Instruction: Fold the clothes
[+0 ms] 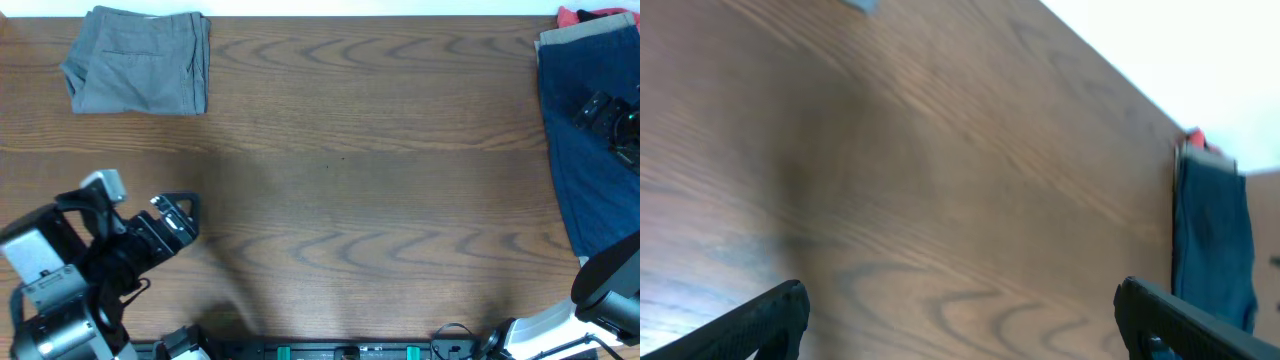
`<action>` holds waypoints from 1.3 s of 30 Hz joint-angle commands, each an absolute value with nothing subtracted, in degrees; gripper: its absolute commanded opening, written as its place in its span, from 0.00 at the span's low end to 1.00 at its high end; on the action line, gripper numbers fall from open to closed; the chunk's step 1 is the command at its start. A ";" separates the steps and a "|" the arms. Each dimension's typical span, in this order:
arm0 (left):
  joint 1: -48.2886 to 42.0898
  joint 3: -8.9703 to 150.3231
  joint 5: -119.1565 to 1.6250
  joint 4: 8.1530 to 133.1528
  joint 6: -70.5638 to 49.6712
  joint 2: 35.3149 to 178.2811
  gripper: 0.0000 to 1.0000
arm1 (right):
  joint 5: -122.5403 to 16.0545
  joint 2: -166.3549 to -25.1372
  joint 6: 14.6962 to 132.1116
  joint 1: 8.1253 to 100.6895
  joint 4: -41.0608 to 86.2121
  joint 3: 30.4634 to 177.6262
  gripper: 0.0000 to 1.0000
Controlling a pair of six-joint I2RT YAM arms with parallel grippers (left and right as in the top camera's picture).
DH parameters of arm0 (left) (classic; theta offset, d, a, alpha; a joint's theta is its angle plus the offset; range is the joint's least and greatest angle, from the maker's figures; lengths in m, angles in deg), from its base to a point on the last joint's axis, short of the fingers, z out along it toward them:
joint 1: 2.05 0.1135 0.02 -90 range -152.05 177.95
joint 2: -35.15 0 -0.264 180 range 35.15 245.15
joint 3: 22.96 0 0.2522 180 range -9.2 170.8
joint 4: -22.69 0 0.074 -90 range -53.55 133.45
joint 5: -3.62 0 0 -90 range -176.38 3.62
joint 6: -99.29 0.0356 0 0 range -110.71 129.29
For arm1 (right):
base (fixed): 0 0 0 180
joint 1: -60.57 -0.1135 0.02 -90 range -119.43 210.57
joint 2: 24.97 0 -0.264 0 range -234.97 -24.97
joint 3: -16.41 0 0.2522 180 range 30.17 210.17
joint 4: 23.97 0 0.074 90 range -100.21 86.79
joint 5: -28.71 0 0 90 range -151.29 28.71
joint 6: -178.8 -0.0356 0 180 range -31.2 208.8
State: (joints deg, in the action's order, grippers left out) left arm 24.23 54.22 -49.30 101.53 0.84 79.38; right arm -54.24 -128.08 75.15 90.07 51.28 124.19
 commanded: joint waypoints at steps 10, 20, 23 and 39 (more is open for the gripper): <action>6.48 23.66 -49.98 69.40 2.18 60.21 0.98 | -54.22 -128.00 74.47 90.18 51.28 124.45 0.99; 1.15 8.41 -57.74 48.81 2.20 48.60 0.98 | -54.22 -128.00 74.47 90.18 51.28 124.45 0.99; 0.30 5.48 -63.66 48.72 2.20 45.11 0.98 | -54.22 -128.00 74.47 90.18 51.28 124.45 0.99; -0.55 -8.97 -72.23 37.75 2.22 35.27 0.98 | -54.22 -128.00 74.47 90.18 51.28 124.45 0.99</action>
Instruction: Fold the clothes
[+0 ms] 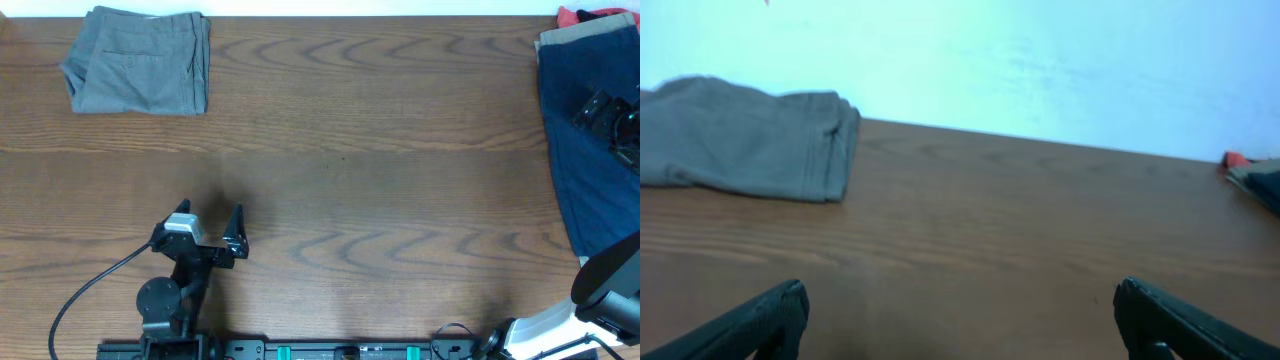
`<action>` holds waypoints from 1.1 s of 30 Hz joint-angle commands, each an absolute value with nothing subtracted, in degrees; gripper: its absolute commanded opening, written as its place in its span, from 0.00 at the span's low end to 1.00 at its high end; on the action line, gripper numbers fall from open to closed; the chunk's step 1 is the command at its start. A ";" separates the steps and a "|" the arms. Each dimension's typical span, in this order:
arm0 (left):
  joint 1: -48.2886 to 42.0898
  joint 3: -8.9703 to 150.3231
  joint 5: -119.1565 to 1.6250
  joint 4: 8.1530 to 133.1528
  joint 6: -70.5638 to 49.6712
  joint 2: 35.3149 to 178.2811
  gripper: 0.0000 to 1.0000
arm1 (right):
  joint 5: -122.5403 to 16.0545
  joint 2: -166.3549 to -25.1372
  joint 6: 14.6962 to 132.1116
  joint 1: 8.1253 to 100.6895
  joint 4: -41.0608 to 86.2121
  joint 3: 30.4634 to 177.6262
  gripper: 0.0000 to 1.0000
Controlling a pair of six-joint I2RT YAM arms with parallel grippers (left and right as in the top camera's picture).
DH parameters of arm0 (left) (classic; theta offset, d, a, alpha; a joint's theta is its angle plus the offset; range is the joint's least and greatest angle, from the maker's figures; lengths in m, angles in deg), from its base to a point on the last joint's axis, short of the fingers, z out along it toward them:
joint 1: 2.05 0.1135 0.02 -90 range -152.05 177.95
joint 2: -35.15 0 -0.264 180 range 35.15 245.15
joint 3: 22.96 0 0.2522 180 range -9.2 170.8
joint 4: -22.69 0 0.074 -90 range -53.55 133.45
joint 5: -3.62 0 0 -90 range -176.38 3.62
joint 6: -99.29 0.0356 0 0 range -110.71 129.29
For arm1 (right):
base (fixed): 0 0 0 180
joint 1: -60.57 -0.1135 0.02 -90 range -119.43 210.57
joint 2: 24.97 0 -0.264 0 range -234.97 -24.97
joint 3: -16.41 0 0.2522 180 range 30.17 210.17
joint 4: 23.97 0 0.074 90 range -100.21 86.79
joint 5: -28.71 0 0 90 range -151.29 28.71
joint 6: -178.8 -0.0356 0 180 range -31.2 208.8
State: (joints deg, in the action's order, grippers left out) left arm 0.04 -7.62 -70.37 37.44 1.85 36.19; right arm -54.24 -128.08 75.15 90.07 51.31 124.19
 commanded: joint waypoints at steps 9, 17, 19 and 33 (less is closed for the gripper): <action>-4.01 -8.97 -84.80 40.41 2.22 35.25 0.98 | -54.22 -128.00 74.47 90.18 51.28 124.45 0.99; -2.91 -8.97 -84.73 40.41 2.18 35.25 0.98 | -54.22 -128.00 74.47 90.18 51.28 124.45 0.99; -2.00 -8.97 -84.73 40.41 2.20 35.25 0.98 | -54.22 -128.00 74.47 90.18 51.28 124.45 0.99; -0.40 -8.97 -84.73 40.41 2.20 35.38 0.98 | -54.22 -128.00 74.47 90.18 51.28 124.45 0.99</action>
